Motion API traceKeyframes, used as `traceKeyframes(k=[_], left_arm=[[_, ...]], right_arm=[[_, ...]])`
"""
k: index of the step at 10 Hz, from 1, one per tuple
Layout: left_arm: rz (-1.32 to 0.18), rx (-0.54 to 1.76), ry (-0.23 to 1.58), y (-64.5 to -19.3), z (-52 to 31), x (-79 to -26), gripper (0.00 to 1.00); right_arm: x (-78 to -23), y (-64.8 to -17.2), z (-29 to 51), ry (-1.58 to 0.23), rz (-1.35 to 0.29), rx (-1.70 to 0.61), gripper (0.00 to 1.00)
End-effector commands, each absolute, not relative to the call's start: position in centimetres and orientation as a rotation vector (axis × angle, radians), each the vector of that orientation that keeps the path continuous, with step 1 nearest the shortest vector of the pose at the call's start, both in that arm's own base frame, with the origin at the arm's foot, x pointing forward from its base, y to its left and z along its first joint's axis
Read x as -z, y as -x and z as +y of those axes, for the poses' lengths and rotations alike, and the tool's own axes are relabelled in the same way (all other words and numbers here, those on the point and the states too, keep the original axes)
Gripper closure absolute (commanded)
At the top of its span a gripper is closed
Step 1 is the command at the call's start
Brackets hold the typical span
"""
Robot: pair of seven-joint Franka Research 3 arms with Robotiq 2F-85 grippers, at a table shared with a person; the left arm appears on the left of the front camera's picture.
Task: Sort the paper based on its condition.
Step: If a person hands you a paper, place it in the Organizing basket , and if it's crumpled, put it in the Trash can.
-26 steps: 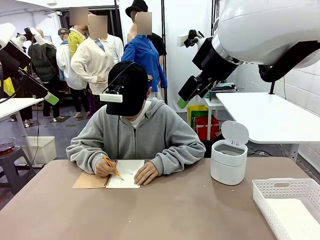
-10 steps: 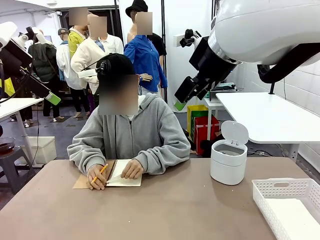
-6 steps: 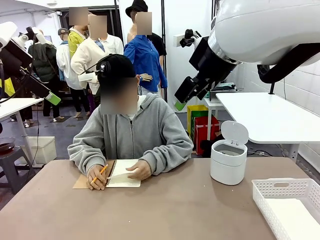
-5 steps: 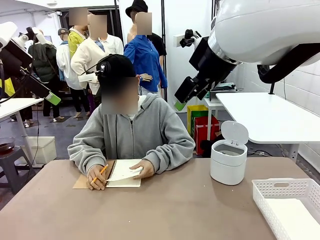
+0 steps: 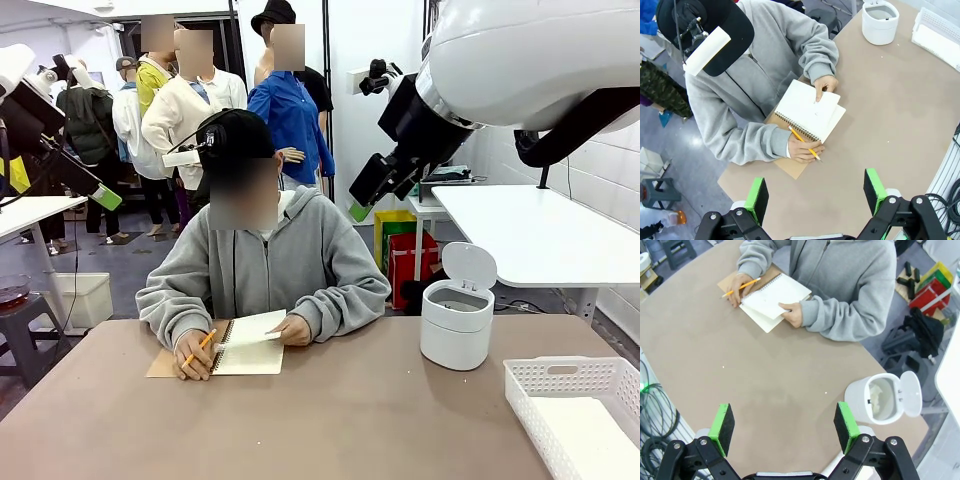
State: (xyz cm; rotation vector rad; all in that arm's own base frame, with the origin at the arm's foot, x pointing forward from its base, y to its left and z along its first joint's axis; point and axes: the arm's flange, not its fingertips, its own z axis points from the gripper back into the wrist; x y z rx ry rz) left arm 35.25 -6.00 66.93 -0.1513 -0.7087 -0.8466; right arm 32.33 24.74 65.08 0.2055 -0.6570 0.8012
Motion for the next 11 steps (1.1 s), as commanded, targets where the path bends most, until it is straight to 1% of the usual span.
traceKeyframes(k=[1,11], left_arm=[[-0.723,0.844,0.147,-35.27,-6.04,-67.1,0.0],[-0.723,0.844,0.147,-35.27,-6.04,-67.1,0.0]], right_arm=[[-64.88,-32.49,24.69,-0.211,-0.653,-0.806,0.0],[-64.88,-32.49,24.69,-0.211,-0.653,-0.806,0.0]])
